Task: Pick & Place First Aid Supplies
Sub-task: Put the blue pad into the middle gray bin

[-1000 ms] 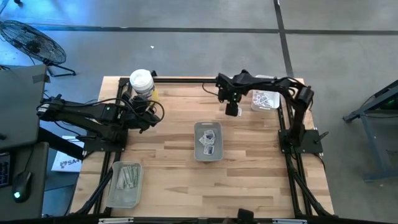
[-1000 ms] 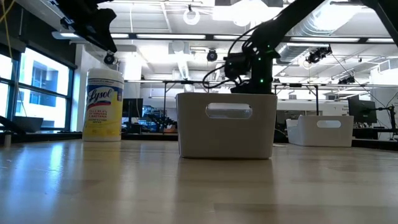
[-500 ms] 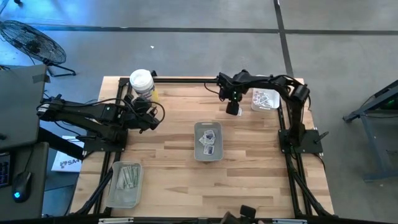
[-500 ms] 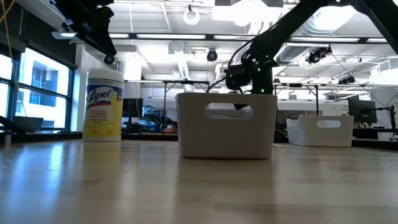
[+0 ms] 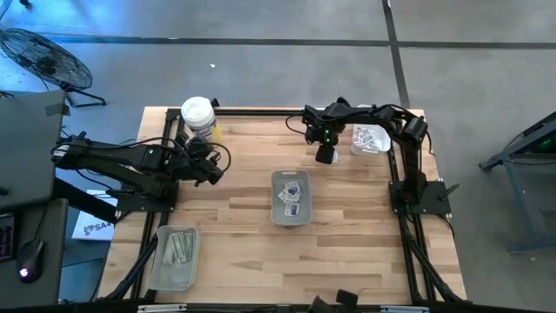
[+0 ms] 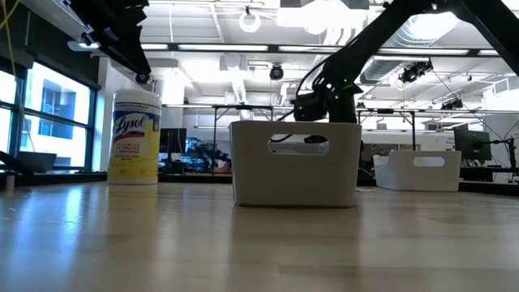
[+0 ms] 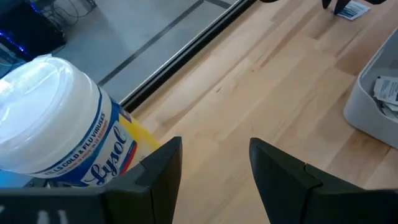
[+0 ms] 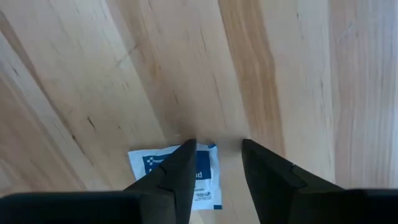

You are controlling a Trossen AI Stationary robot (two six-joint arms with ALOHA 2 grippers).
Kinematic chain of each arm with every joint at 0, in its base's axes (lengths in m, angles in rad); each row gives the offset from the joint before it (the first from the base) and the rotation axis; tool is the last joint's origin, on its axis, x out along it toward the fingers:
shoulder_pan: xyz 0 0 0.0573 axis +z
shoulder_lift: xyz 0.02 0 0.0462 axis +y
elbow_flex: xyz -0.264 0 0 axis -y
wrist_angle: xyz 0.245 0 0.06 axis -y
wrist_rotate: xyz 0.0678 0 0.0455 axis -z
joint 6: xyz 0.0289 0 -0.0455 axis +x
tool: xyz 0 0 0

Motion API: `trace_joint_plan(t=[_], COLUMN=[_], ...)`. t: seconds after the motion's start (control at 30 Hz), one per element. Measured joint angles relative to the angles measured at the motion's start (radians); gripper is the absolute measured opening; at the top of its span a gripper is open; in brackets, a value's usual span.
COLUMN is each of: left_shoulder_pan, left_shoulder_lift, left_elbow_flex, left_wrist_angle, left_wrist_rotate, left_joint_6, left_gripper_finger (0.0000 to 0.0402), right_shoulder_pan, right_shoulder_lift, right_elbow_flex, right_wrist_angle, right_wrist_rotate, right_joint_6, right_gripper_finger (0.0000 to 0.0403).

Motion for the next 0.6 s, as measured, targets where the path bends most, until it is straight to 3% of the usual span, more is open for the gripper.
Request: trace_joint_plan(t=[0.3,0.6], left_shoulder_pan=[0.0,0.0], left_shoulder_lift=[0.0,0.0], left_elbow_flex=[0.0,0.0], left_wrist_angle=[0.0,0.001], left_wrist_rotate=[0.0,0.078], left_joint_6=[0.0,0.0], left_gripper_finger=[0.0184,0.0184], right_shoulder_pan=[-0.002,-0.002], right_shoulder_lift=[0.002,0.003], right_elbow_flex=[-0.001,-0.001], right_wrist_angle=[0.008,0.014], right_wrist_rotate=[-0.002,0.004], right_joint_6=[0.013,0.013], right_gripper_finger=[0.0108,0.0023])
